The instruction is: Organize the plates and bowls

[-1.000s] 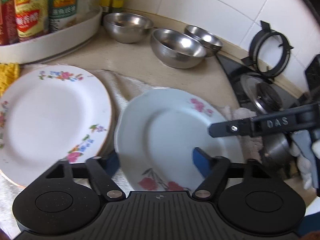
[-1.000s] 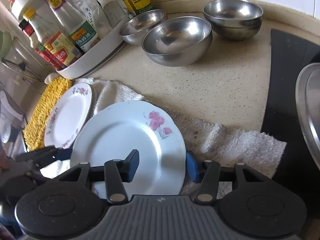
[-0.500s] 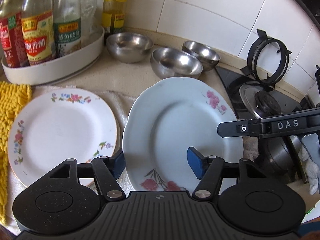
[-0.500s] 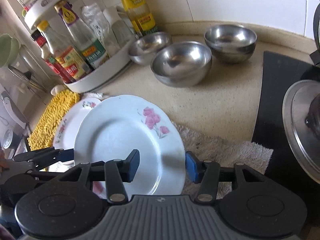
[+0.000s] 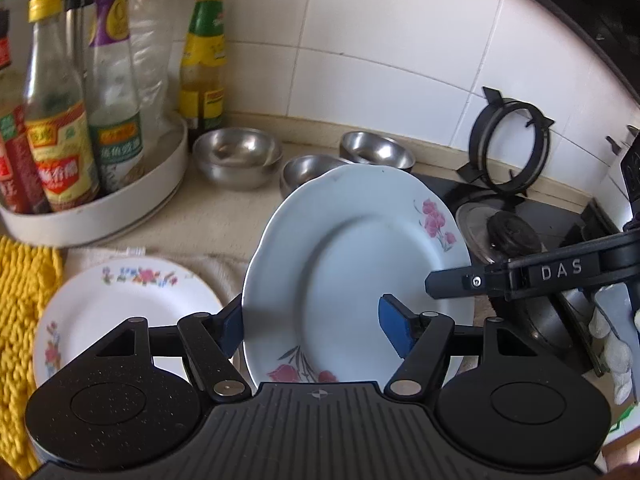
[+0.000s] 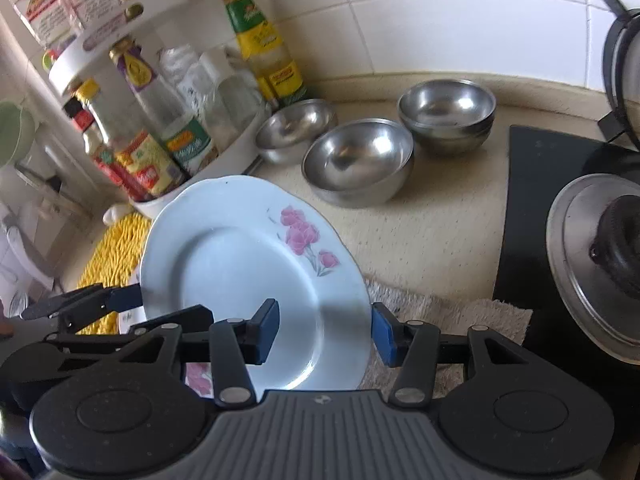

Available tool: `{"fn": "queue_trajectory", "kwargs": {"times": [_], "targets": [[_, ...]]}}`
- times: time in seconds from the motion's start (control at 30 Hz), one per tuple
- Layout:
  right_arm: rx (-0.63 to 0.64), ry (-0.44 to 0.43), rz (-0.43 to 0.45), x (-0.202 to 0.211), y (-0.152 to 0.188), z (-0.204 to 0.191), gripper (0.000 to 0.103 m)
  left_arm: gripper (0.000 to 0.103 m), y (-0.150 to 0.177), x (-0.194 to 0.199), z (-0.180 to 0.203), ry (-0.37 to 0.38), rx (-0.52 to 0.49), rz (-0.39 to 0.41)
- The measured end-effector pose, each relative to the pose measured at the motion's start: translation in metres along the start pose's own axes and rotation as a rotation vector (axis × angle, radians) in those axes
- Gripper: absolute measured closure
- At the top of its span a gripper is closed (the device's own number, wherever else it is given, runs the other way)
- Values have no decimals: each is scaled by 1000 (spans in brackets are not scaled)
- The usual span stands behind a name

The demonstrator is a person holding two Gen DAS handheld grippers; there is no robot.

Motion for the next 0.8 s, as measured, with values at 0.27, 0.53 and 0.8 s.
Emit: {"fn": "queue_trajectory", "kwargs": {"times": [0.27,0.53,0.8], "targets": [[-32,17,30,-1,-11,-19,33,29,-16,5,-19,33,-28,25],[2,-21,33,-14,-26,-58,33,28,-26,21,-53,-11,-14,54],[65,-79,25,-30,-34,-105,33,26,-27,45,-91,-92,12,77]]}}
Point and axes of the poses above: each gripper's, at about its wrist camera, not at the fingertips, and x roughly against the way its jaws point, z to its right, y to its underside, the point moved 7 cm from there along -x, roughly the way its jaws point, and after that the axes turned 2 degrees about -x, right-handed, at the moved point
